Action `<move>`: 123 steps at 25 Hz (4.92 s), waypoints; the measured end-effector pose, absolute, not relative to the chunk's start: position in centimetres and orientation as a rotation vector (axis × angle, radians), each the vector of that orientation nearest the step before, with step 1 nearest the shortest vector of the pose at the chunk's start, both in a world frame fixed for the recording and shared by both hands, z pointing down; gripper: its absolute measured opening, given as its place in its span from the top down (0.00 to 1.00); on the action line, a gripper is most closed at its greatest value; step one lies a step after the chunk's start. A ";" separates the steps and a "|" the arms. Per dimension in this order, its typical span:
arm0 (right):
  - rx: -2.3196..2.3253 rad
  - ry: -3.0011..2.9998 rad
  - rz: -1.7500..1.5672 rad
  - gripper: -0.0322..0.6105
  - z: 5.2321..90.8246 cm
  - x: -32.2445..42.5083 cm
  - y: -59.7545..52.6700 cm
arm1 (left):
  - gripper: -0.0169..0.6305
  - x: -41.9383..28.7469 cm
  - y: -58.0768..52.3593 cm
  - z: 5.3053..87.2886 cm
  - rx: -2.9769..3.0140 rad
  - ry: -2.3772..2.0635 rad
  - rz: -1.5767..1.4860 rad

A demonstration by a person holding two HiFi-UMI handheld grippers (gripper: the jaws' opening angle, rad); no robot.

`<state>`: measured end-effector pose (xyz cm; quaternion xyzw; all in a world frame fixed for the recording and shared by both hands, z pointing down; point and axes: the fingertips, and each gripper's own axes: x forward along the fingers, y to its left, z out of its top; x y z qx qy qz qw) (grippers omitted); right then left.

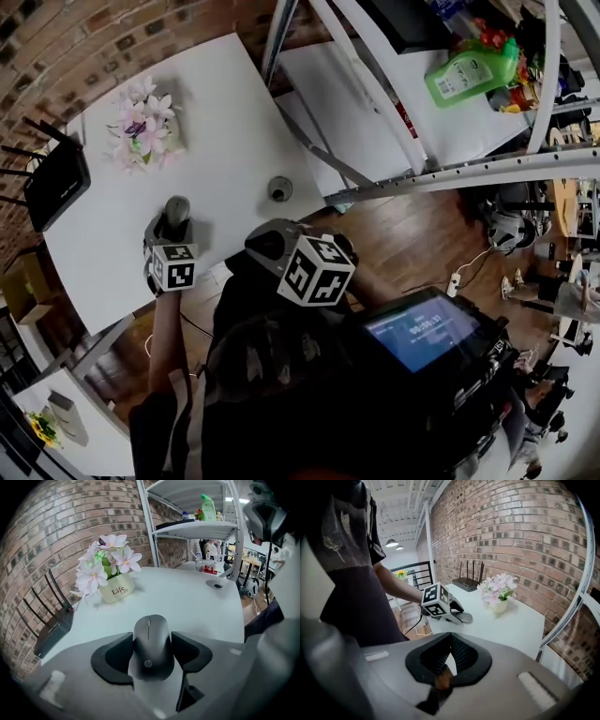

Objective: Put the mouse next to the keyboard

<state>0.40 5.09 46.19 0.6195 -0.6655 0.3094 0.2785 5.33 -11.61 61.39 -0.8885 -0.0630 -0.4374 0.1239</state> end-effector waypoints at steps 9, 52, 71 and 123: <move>1.711 -1.775 0.813 0.94 46.0 3.3 10.9 | 0.58 6.2 -10.9 61.7 -2.540 -0.051 -1.343; 1.601 -1.789 0.691 0.94 46.5 5.6 15.4 | 0.58 8.1 -5.3 61.4 -2.487 -0.062 -1.401; 1.553 -1.843 0.686 0.94 46.9 5.9 16.8 | 0.57 9.4 0.3 61.4 -2.475 -0.171 -1.365; 1.512 -1.807 0.770 0.94 48.0 8.4 17.5 | 0.56 14.1 7.0 61.1 -2.513 -0.394 -1.374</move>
